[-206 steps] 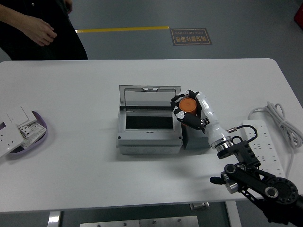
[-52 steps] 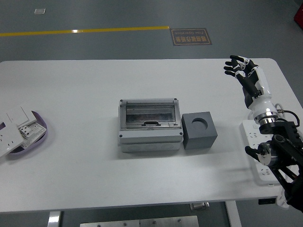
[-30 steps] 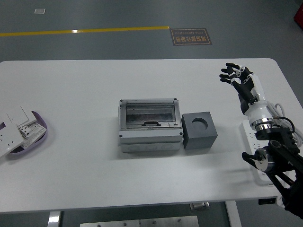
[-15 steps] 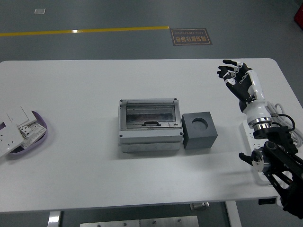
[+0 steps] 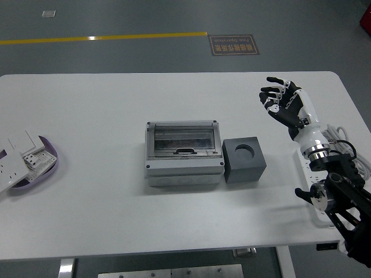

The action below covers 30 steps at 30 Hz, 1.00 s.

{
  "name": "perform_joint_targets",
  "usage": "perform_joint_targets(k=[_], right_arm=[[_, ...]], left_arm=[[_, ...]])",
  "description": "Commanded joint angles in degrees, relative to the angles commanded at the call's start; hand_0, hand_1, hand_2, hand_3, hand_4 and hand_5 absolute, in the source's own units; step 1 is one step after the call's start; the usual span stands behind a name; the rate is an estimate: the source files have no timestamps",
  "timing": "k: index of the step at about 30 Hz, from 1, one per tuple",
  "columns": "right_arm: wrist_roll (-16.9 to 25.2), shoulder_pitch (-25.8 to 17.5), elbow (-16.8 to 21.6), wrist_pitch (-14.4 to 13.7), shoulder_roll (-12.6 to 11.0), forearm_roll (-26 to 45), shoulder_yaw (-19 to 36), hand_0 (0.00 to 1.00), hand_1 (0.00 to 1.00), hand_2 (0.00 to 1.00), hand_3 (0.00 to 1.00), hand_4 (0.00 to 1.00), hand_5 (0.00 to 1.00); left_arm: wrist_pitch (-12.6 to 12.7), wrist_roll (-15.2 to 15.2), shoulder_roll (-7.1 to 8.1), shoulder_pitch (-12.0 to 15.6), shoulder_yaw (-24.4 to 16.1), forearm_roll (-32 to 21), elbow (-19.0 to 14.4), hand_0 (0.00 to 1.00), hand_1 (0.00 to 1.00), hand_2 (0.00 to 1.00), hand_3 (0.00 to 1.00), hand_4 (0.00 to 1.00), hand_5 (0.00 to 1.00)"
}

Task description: Pick up the cylinder from the cube,place it in the box,flap close box

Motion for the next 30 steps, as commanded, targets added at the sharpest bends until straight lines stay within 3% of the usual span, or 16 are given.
perform_joint_targets(k=[1, 6, 7, 12, 13, 30], right_arm=[[-0.15, -0.01, -0.08, 0.26, 0.04, 0.27, 0.02, 0.753, 0.695, 0.644, 0.651, 0.998, 0.762], [-0.66, -0.1, -0.34, 0.73, 0.22, 0.85, 0.18, 0.753, 0.695, 0.644, 0.651, 0.998, 0.762], [-0.81, -0.12, -0.37, 0.81, 0.23, 0.82, 0.22, 0.745, 0.673, 0.612, 0.602, 0.977, 0.998], [-1.82, -0.16, -0.34, 0.99, 0.1, 0.57, 0.39, 0.745, 0.673, 0.612, 0.602, 0.977, 0.998], [-2.12, -0.15, -0.35, 0.98, 0.07, 0.54, 0.42, 0.766, 0.688, 0.662, 0.673, 0.963, 0.998], [-2.25, -0.23, -0.68, 2.66, 0.04, 3.79, 0.7, 0.786, 0.703, 0.689, 0.657, 0.962, 0.998]], left_arm=[[0.0, 0.0, -0.03, -0.01, 0.03, -0.02, 0.01, 0.592, 0.629, 0.625, 0.638, 0.7, 0.213], [0.0, -0.02, -0.07, -0.07, 0.08, -0.07, 0.03, 0.592, 0.629, 0.625, 0.638, 0.7, 0.213], [0.01, -0.02, -0.07, -0.06, 0.09, -0.09, 0.05, 0.593, 0.629, 0.625, 0.638, 0.7, 0.213], [0.02, -0.05, -0.09, 0.01, 0.07, -0.09, 0.06, 0.593, 0.629, 0.625, 0.638, 0.7, 0.213], [0.02, -0.05, -0.12, 0.04, 0.08, -0.09, 0.07, 0.593, 0.629, 0.625, 0.638, 0.7, 0.216], [0.02, -0.04, -0.2, -0.06, 0.05, -0.11, 0.08, 0.593, 0.629, 0.625, 0.638, 0.7, 0.216]])
